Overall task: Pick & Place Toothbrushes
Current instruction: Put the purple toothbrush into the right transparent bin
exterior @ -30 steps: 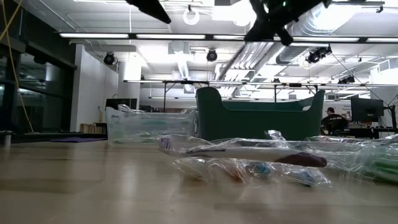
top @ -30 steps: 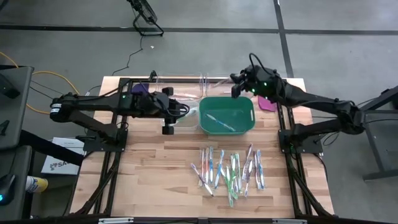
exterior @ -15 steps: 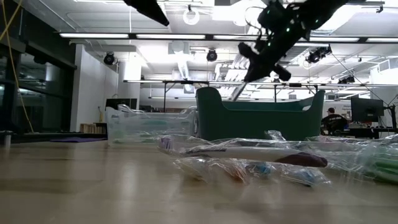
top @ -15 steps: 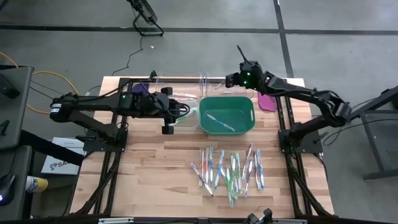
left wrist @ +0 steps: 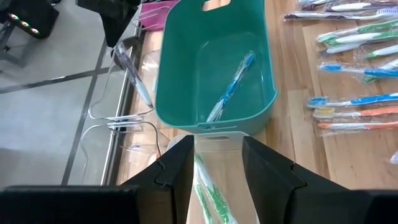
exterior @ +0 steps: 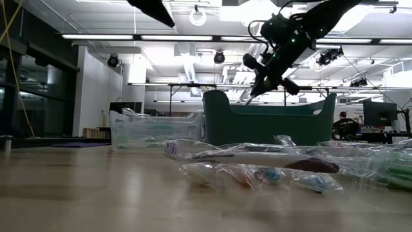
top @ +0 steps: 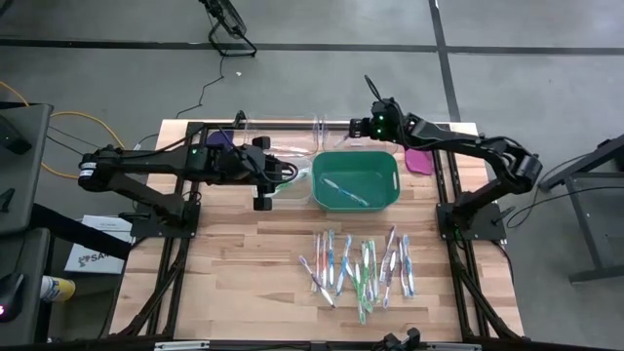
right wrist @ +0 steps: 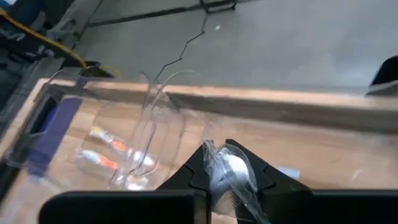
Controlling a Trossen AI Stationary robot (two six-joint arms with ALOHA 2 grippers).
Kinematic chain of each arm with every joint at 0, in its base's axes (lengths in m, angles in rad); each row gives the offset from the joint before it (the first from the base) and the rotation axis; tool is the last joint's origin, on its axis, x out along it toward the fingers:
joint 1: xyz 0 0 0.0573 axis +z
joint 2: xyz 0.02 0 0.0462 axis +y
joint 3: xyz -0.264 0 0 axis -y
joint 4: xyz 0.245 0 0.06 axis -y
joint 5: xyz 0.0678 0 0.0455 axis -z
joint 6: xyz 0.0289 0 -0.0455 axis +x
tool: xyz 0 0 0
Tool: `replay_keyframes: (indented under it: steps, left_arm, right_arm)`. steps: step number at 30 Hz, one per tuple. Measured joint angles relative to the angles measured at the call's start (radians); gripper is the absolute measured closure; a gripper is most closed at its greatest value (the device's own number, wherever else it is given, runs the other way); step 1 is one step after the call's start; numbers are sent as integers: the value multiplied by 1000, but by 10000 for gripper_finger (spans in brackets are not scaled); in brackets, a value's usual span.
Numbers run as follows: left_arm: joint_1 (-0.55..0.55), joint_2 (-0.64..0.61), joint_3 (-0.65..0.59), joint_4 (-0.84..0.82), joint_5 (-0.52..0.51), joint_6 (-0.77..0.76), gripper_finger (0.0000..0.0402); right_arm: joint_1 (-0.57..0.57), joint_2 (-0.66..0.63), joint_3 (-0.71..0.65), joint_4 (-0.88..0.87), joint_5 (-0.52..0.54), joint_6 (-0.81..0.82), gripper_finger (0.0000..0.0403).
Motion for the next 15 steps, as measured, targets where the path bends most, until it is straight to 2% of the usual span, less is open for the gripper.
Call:
replay_keyframes:
  steps: [3,6,11,15]
  left_arm:
    - [0,0,0,0,0,15,271]
    - [0,0,0,0,0,18,271]
    - [0,0,0,0,6,18,271]
    - [0,0,0,0,7,18,271]
  right_arm:
    - [-7,0,0,-27,-30,50,347]
    - [-12,0,0,-61,-29,73,306]
    - [-11,-9,0,-76,-28,70,234]
    - [-12,-47,0,-71,-18,35,191]
